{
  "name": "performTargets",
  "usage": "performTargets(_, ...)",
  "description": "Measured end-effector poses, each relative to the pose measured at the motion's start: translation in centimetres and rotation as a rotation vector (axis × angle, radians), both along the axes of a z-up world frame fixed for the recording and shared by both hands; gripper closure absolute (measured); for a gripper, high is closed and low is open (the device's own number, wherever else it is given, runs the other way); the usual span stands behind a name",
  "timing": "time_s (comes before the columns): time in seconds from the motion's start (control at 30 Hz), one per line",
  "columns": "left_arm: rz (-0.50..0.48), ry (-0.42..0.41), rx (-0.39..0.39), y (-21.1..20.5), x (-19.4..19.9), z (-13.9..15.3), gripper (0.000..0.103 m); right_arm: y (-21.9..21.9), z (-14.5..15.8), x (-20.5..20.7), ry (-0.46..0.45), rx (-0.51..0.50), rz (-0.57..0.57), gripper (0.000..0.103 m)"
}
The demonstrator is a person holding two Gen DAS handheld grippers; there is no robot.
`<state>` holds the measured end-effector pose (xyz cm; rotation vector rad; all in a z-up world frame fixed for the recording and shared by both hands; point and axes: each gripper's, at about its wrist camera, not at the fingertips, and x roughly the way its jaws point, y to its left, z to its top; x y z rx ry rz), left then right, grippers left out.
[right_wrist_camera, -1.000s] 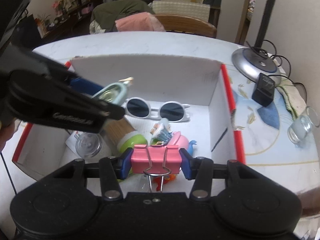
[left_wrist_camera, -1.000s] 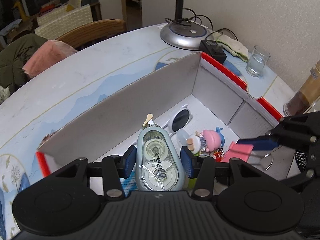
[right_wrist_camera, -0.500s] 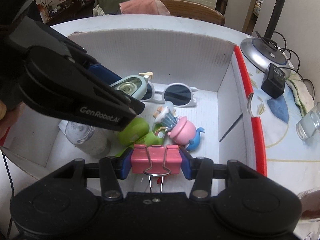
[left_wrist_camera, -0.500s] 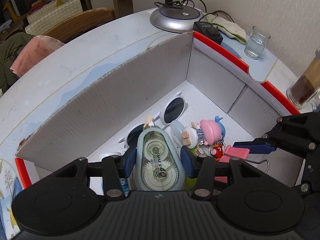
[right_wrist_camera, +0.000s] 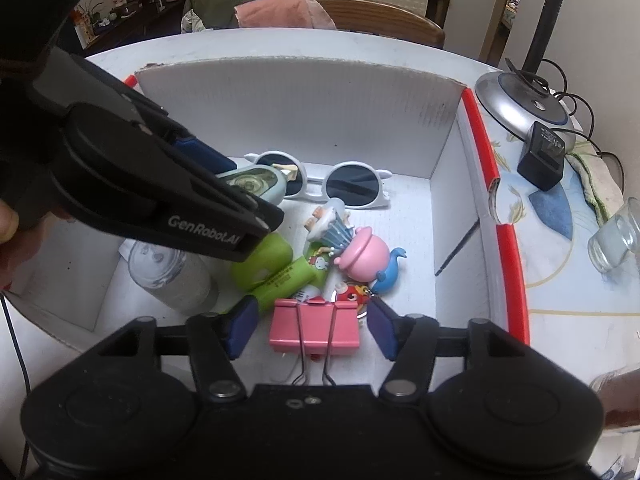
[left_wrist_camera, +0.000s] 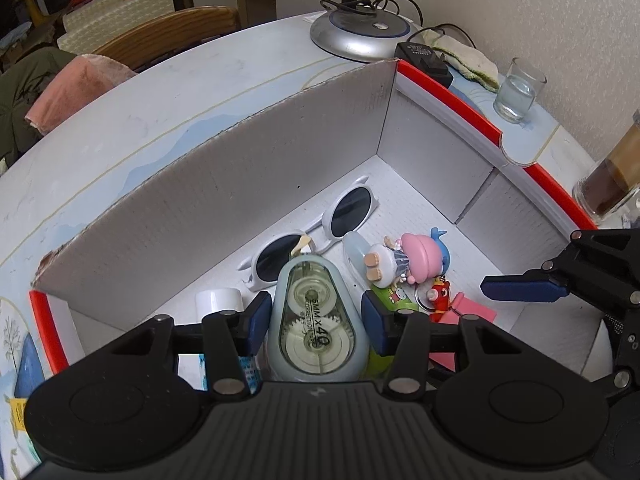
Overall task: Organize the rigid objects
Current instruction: 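Lower both tools into the shoebox and open them, releasing clip and dispenser, then move both tools back toward the yellow box and teal case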
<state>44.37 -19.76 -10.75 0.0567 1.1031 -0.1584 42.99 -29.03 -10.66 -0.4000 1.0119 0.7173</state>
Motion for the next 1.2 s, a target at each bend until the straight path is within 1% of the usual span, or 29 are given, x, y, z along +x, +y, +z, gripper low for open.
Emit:
performTargets(0.1, 0.012, -0.013, -0.023, 0.3, -0.5, 0.4, 0.049, 0.0, 0.5, -0.4, -0.006, 0.009, 0.0, 0.042)
performTargets(0.23, 0.015, -0.039, -0.04, 0.5, -1.4, 1.2, 0.048, -0.1, 1.1, -1.0, -0.019, 0.021, 0.0, 0.039)
performTargets(0.43, 0.027, -0.077, -0.069, 1.2, -3.1, 2.6, 0.046, -0.1, 1.9, -2.0, -0.034, 0.034, -0.006, 0.039)
performTargets(0.47, 0.028, -0.083, -0.072, 1.3, -3.4, 2.9, 0.044, -0.1, 2.1, -2.2, -0.037, 0.037, -0.006, 0.039)
performTargets(0.5, 0.031, -0.088, -0.077, 1.5, -3.6, 3.1, 0.038, -0.1, 2.3, -2.3, -0.042, 0.041, -0.007, 0.039)
performTargets(0.53, 0.033, -0.098, -0.082, 1.7, -4.0, 3.4, 0.036, 0.0, 2.5, -2.5, -0.046, 0.046, -0.009, 0.038)
performTargets(0.67, 0.041, -0.124, -0.098, 2.5, -5.3, 4.5, 0.036, 0.0, 3.4, -3.3, -0.066, 0.062, -0.013, 0.034)
performTargets(0.8, 0.041, -0.149, -0.098, 3.3, -6.7, 5.5, 0.036, 0.2, 4.2, -4.1, -0.081, 0.074, -0.023, 0.034)
performTargets(1.03, 0.042, -0.184, -0.13, 5.0, -9.5, 7.1, 0.036, 0.7, 5.8, -5.9, -0.1, 0.107, -0.033, 0.028)
performTargets(1.17, 0.043, -0.213, -0.149, 6.4, -11.4, 8.1, 0.036, 1.0, 6.8, -7.2, -0.096, 0.133, -0.031, 0.023)
performTargets(1.2, 0.047, -0.217, -0.154, 6.8, -11.9, 8.3, 0.033, 1.2, 7.0, -7.6, -0.096, 0.137, -0.031, 0.02)
